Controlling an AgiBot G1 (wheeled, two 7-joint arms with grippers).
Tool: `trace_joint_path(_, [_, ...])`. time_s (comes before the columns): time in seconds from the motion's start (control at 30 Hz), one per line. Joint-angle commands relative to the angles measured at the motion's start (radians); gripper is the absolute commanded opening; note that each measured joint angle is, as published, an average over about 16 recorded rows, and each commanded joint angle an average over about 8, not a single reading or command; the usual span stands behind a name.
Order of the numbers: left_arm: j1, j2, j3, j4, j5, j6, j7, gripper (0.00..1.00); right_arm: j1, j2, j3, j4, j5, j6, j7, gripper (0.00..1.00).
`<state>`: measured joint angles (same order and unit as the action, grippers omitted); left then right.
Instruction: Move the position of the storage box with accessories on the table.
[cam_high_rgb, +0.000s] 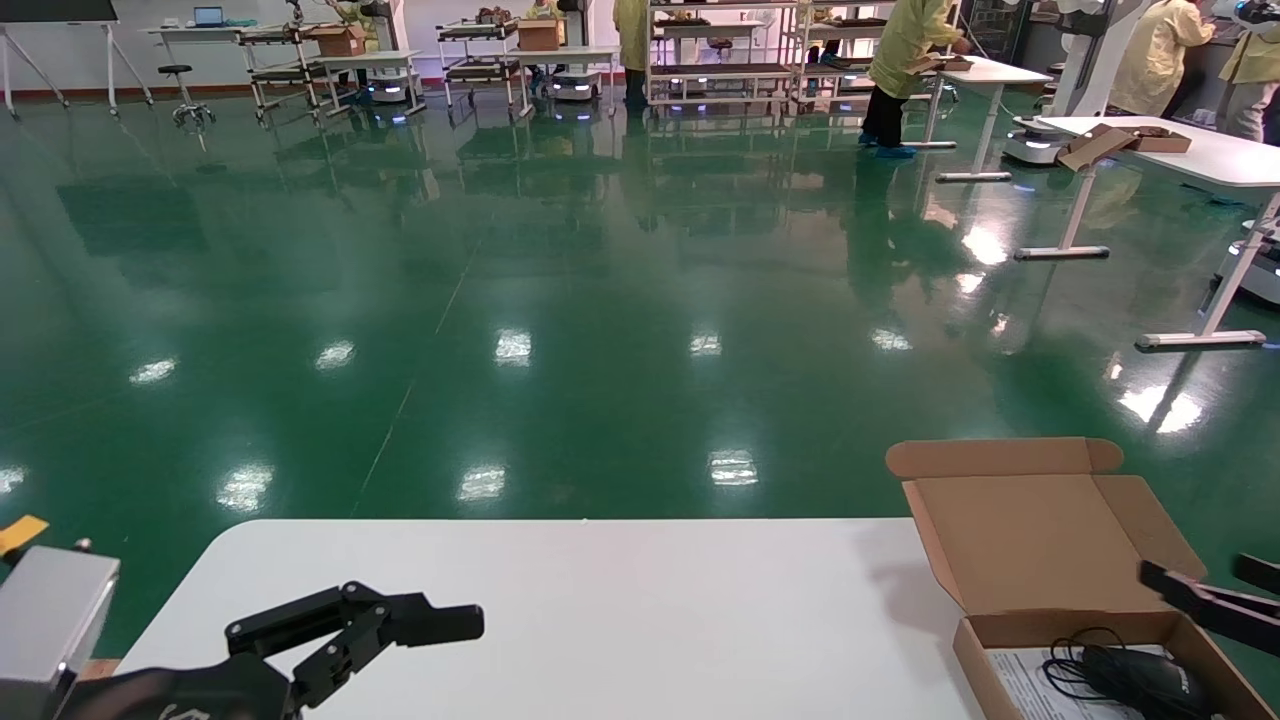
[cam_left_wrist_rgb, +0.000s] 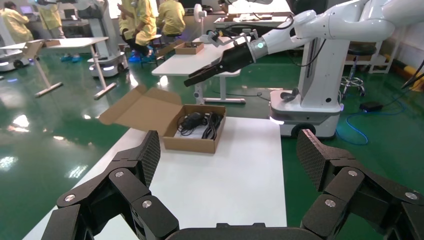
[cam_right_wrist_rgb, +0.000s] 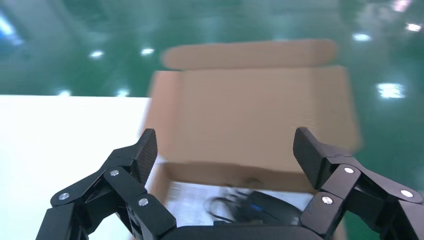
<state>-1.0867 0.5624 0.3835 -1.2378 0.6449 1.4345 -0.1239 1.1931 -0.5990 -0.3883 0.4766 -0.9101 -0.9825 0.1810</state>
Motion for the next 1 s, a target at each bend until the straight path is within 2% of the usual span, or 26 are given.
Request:
trace_joint_path(0.03, [0.0, 0.0, 0.0, 0.0, 0.0, 0.0, 0.0, 1.0, -0.004, 0.0, 0.004, 0.028, 0.006, -0.018, 0.0, 1.0])
trace_joint_path(1.0, [0.0, 0.0, 0.0, 0.0, 0.0, 0.0, 0.0, 1.0, -0.068, -0.007, 0.062, 0.462, 0.103, -0.294, 0.004, 1.0])
